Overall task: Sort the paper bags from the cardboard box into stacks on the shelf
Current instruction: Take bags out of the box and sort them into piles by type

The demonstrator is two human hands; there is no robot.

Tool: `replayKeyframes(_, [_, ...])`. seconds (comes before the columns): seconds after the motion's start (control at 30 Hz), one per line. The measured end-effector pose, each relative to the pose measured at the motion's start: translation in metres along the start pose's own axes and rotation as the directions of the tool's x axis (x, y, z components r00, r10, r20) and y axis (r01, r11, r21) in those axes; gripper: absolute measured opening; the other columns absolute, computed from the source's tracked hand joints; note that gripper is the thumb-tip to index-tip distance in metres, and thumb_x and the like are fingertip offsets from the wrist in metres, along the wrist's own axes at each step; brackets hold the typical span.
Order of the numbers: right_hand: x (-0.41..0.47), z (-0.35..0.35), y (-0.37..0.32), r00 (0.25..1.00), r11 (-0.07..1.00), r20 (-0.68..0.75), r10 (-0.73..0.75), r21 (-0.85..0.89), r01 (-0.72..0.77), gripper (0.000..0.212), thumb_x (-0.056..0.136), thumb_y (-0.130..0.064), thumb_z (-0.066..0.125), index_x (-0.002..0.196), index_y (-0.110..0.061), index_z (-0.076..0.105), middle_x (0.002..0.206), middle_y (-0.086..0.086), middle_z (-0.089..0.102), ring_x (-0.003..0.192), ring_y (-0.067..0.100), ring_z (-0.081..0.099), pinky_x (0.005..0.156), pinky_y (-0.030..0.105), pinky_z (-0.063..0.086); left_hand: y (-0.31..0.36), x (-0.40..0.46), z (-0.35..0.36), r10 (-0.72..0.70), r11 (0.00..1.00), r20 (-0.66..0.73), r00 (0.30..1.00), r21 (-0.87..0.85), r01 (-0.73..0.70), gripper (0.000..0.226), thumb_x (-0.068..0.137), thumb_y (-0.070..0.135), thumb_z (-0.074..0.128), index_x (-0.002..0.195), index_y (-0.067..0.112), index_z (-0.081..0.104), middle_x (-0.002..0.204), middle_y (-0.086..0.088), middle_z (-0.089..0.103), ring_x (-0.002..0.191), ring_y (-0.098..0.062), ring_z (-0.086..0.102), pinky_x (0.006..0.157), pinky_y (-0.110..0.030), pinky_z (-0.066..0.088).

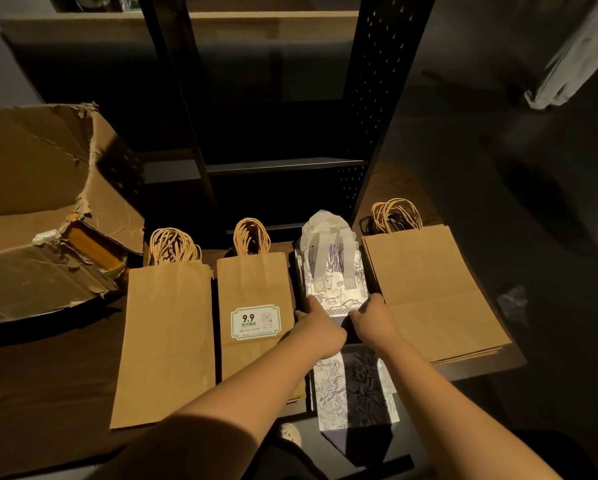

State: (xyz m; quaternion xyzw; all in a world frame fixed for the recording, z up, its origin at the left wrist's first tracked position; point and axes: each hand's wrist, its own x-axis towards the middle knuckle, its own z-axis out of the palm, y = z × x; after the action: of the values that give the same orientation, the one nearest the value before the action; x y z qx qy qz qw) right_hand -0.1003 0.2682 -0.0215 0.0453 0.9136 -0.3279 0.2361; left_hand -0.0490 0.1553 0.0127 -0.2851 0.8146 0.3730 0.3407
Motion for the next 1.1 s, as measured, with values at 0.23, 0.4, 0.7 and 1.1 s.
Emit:
replayKeyframes(0.23, [-0.01, -0.011, -0.011, 0.981, 0.987, -0.116, -0.154, -0.063, 0.148, 0.028, 0.093, -0.006, 0.053, 0.118, 0.004, 0.046, 0.107, 0.016, 0.051, 0.1, 0.032, 0.055, 0.077, 0.037, 0.045, 0.01, -0.019, -0.036, 0.153, 0.936, 0.024, 0.988, 0.318, -0.153, 0.022, 0.094, 0.012, 0.045, 0.107, -0.002, 0.054, 0.089, -0.011, 0.06, 0.073, -0.024, 0.058, 0.052, -0.028, 0.042])
replayKeyframes(0.4, [-0.016, -0.023, -0.033, 0.935, 0.947, -0.165, -0.314, -0.124, 0.297, 0.031, 0.094, -0.014, 0.055, 0.123, -0.006, 0.055, 0.119, 0.01, 0.057, 0.106, 0.024, 0.057, 0.086, 0.031, 0.045, -0.001, -0.022, -0.07, 0.347, 0.924, -0.132, 0.929, 0.219, -0.314, 0.018, 0.089, 0.01, 0.046, 0.084, 0.014, 0.063, 0.084, -0.005, 0.066, 0.074, -0.022, 0.06, 0.07, -0.036, 0.055])
replayKeyframes(0.7, [-0.053, -0.011, -0.148, 0.775, 0.777, -0.055, -0.629, -0.004, 0.63, 0.007, 0.09, -0.014, 0.058, 0.091, -0.015, 0.065, 0.079, 0.0, 0.063, 0.074, 0.016, 0.059, 0.068, 0.039, 0.05, -0.047, -0.048, -0.144, 0.422, 0.874, -0.429, 0.799, -0.042, -0.484, 0.01, 0.09, 0.024, 0.055, 0.083, 0.028, 0.061, 0.071, 0.009, 0.055, 0.069, -0.012, 0.054, 0.056, -0.024, 0.041])
replayKeyframes(1.1, [-0.098, 0.085, -0.327, 0.647, 0.647, 0.022, -0.762, 0.073, 0.759, 0.011, 0.092, -0.018, 0.059, 0.091, -0.028, 0.064, 0.082, -0.012, 0.063, 0.077, 0.001, 0.06, 0.068, 0.021, 0.05, -0.183, -0.101, -0.309, 0.278, 0.805, -0.593, 0.756, -0.286, -0.52, 0.007, 0.092, 0.018, 0.06, 0.091, 0.024, 0.064, 0.076, 0.001, 0.067, 0.066, -0.011, 0.067, 0.056, -0.021, 0.054])
